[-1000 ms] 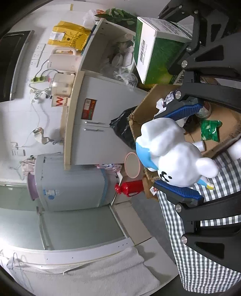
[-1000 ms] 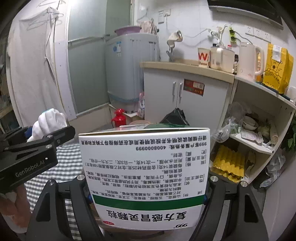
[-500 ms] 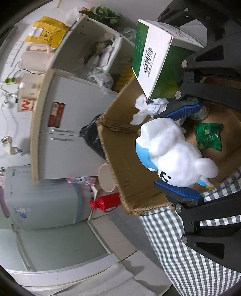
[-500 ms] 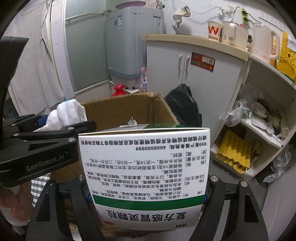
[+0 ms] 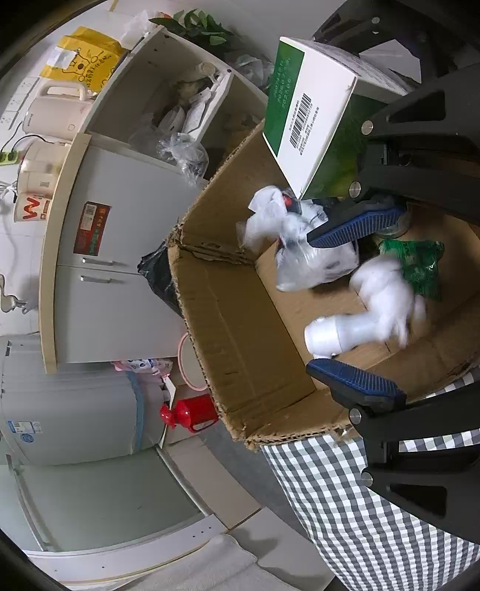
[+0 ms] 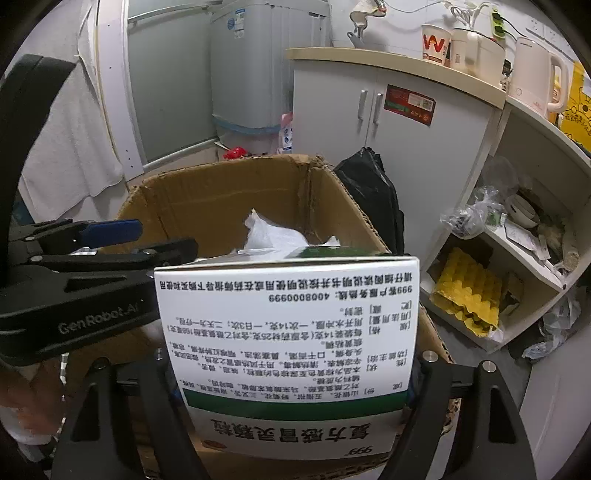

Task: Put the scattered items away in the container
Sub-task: 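Open both grippers to drop the plush toy and medicine box into the box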

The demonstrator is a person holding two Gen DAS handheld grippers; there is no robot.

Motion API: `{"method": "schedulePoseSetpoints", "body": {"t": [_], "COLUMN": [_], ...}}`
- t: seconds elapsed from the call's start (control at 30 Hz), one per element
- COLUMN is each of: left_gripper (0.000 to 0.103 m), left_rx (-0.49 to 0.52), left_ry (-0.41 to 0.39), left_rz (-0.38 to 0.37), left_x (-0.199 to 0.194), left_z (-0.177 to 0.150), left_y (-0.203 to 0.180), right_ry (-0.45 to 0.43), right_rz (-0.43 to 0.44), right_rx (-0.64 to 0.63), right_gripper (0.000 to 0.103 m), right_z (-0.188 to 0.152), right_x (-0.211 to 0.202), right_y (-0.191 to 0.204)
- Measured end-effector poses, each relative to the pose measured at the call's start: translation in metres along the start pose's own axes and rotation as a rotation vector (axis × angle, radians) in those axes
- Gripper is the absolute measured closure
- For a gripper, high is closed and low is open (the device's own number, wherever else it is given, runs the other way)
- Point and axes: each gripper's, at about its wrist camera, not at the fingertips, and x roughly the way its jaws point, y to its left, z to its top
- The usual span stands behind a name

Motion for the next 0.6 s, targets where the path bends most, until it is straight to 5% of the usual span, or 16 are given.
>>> {"method": "schedulePoseSetpoints", "body": {"t": [0.6], "left_gripper": [0.025], "left_rx": [-0.05], "left_ry": [-0.176], "left_rz": [0.033], "left_x": [-0.096], "left_z": [0.017], "left_y": [0.021], "right_ry": [-0.142], "right_rz": [-0.015], "right_rx": [0.002], "right_gripper": [0.01], "right_z": [0.016], "right_x": [-0.063], "right_y": [0.017]}}
